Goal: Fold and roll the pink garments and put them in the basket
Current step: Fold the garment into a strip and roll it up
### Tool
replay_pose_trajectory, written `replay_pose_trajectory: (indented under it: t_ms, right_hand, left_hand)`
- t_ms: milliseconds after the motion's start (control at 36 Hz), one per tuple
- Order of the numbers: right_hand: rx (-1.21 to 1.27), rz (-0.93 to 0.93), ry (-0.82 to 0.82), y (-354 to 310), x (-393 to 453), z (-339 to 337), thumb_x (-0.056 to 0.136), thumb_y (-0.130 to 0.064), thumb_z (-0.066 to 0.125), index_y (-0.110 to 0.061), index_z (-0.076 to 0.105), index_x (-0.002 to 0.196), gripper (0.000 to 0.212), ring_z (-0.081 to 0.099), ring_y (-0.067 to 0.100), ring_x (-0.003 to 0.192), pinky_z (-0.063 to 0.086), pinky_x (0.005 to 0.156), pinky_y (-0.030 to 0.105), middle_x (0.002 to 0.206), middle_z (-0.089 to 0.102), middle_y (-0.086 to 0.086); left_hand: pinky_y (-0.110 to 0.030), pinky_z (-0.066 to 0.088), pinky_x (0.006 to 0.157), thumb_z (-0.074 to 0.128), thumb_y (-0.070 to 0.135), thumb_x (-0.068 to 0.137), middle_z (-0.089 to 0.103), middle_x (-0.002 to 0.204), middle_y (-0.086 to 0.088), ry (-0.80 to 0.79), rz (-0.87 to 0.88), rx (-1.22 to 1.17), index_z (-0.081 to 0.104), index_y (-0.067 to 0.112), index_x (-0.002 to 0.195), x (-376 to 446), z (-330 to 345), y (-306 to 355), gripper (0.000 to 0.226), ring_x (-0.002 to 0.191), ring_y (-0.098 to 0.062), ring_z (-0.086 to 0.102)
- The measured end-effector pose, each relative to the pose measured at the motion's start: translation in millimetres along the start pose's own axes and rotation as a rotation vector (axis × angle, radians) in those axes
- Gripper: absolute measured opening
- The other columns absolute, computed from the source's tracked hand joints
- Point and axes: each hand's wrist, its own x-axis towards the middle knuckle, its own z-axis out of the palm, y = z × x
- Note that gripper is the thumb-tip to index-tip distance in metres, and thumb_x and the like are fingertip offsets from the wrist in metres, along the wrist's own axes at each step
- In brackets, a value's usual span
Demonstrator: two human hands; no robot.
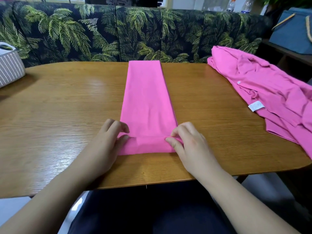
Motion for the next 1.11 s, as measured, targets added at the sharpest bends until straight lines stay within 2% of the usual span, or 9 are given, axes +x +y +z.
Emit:
replay_pose_trajectory:
  t_ms: [111,194,306,500,611,806,889,1000,1111]
  right_hand:
    - [-0.108,-0.091,0.155,2.6,2.7,3.4,0.084,-0.030,0.061,-0.018,0.063,0.085,0.012,0.040,0.013,0.090,0.039,0.074,0.033,0.093,0.053,-0.004]
    - [-0.115,-0.161,0.133,0.3,0.3,5.1,0.081,-0.010,0.065,-0.016,0.062,0.085,0.007,0.041,0.013,0.089,0.043,0.073,0.034,0.090,0.056,-0.002]
    - [-0.113,-0.189,0.061,-4.2,-1.3,7.0,0.080,-0.018,0.041,-0.017,0.064,0.088,0.025,0.047,0.014,0.090,0.048,0.078,0.035,0.091,0.059,-0.005]
    - [-0.148,-0.177,-0.098,-3.6,1.9,0.1,0.079,-0.044,0.045,-0.020,0.060,0.102,0.037,0.041,0.010,0.102,0.033,0.089,0.028,0.103,0.054,-0.008]
    - [-0.164,-0.183,-0.127,0.5,5.8,-0.8,0.081,-0.030,0.056,-0.017,0.060,0.106,0.029,0.040,0.011,0.104,0.032,0.093,0.030,0.108,0.049,-0.005]
    - [-0.189,-0.171,-0.114,-1.3,18.4,-0.3,0.090,-0.037,0.034,-0.015,0.067,0.103,0.042,0.057,0.023,0.090,0.046,0.078,0.037,0.097,0.063,-0.001]
    - [-0.184,-0.133,-0.120,-3.1,26.5,1.8,0.094,-0.037,0.032,-0.014,0.066,0.107,0.043,0.056,0.026,0.095,0.042,0.082,0.039,0.100,0.063,0.001]
    - [-0.185,-0.092,-0.151,-4.9,34.9,-0.8,0.102,-0.033,0.040,-0.020,0.052,0.129,0.033,0.043,0.016,0.119,0.022,0.094,0.030,0.124,0.057,-0.006]
    - [-0.176,-0.064,-0.172,-3.0,41.4,-1.4,0.102,-0.035,0.038,-0.022,0.049,0.116,0.023,0.042,0.014,0.109,0.016,0.083,0.027,0.114,0.059,-0.009]
  left_hand:
    - [-0.036,0.039,0.079,0.038,0.032,0.091,0.048,0.104,0.004,0.029,0.117,0.174,0.047,0.032,0.096,4.4,-3.1,0.7,0.010,0.090,-0.022,0.049]
    - [-0.046,0.044,0.072,0.039,0.021,0.085,0.055,0.097,0.005,0.028,0.237,0.272,0.050,0.033,0.092,4.7,-5.6,3.0,0.018,0.089,-0.026,0.048]
    - [-0.042,0.033,0.075,0.041,0.027,0.081,0.057,0.096,0.015,-0.031,0.207,0.265,0.054,0.033,0.092,0.7,-5.9,3.2,0.018,0.093,-0.019,0.048]
    - [-0.034,0.029,0.077,0.051,0.066,0.075,0.054,0.101,0.016,-0.035,0.196,0.321,0.057,0.031,0.097,-2.6,-1.3,-5.6,0.041,0.096,-0.016,0.047]
    - [-0.036,0.032,0.076,0.047,0.058,0.081,0.055,0.103,0.013,-0.009,0.227,0.336,0.050,0.031,0.101,-1.9,1.6,-8.9,0.034,0.094,-0.019,0.049]
    - [-0.042,0.045,0.071,0.024,0.059,0.096,0.063,0.093,0.006,0.062,0.177,0.337,0.057,0.020,0.100,8.2,5.1,-10.8,0.051,0.087,-0.023,0.057]
    - [-0.040,0.041,0.072,0.021,0.058,0.097,0.064,0.089,0.008,0.103,0.110,0.316,0.059,0.022,0.096,15.3,8.4,-11.6,0.052,0.088,-0.021,0.055]
    - [-0.043,0.041,0.071,0.034,0.046,0.093,0.061,0.091,0.002,0.177,0.066,0.359,0.068,0.020,0.092,22.4,12.1,-13.1,0.043,0.094,-0.024,0.045]
    - [-0.044,0.042,0.072,0.038,0.037,0.094,0.055,0.097,-0.001,0.216,0.105,0.323,0.067,0.022,0.099,26.3,11.1,-9.8,0.033,0.090,-0.024,0.042]
